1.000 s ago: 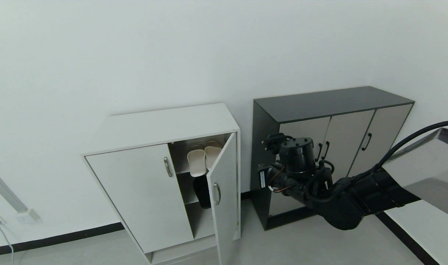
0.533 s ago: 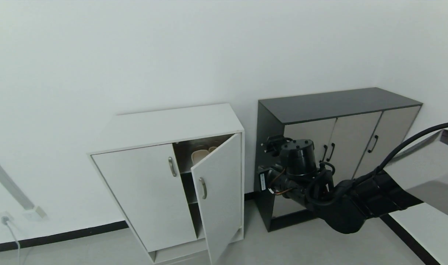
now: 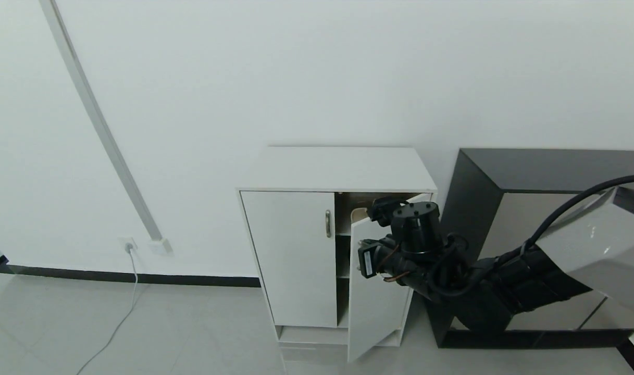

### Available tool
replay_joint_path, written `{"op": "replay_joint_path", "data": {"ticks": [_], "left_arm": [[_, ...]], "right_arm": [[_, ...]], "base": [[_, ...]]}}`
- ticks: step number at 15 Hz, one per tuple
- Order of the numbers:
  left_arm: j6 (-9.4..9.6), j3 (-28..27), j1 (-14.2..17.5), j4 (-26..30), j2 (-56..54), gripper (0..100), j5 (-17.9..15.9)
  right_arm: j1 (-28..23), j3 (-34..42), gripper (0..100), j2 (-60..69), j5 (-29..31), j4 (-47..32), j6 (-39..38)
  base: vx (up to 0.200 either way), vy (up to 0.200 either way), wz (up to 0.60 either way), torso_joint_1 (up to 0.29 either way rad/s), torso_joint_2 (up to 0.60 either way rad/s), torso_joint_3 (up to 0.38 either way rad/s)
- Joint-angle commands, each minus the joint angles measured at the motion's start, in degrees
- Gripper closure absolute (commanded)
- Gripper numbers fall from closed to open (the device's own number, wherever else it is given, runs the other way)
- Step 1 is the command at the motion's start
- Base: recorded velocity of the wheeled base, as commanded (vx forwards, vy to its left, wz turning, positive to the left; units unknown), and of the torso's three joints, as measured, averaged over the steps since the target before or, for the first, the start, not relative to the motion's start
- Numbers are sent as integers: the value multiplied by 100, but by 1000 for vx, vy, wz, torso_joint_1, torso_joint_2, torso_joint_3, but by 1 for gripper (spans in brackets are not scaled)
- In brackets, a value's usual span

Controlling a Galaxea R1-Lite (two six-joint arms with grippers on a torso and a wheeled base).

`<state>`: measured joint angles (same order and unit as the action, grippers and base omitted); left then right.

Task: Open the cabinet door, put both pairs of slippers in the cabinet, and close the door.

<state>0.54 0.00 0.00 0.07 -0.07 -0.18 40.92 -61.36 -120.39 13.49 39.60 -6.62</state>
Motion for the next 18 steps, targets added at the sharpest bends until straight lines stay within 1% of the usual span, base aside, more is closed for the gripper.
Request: {"op": "replay_joint_path", "data": {"ticks": [1,3,5,7,8,9,11,17,18], "left_arm": [[-1,0,0,-7,7,100,18],[8,0,0,1,7,100,27],[25,0,0,1,7,100,18],[17,0,0,1,7,100,9],[17,0,9,1,7,100,18],[8,0,0,1,7,100,18],[17,0,0,1,7,100,9],[17,0,0,1,7,100,18],[17,0,0,1,7,100,9]], "right_arm": [[-14,106,100,-28,-93,66,3],[-5,229,100,-19,-128,268,20],[-5,572,100,113,-128,426,187],[-5,1214,100,332,-207,725,319],[-5,1354,100,368,-277,839,328],[-5,1697,100,455,-321,1059,328],[-5,2093,100,605,-330,1226,328],[30,2558,100,816,-330,1332,319],[30,2734,100,869,-330,1332,319]], "base": [[0,0,0,0,0,0],[0,0,0,0,0,0],[0,0,0,0,0,0],[0,0,0,0,0,0],[0,0,0,0,0,0],[200,0,0,2,2,2],[200,0,0,5,2,-2],[200,0,0,3,1,5],[200,0,0,-2,2,2]]}}
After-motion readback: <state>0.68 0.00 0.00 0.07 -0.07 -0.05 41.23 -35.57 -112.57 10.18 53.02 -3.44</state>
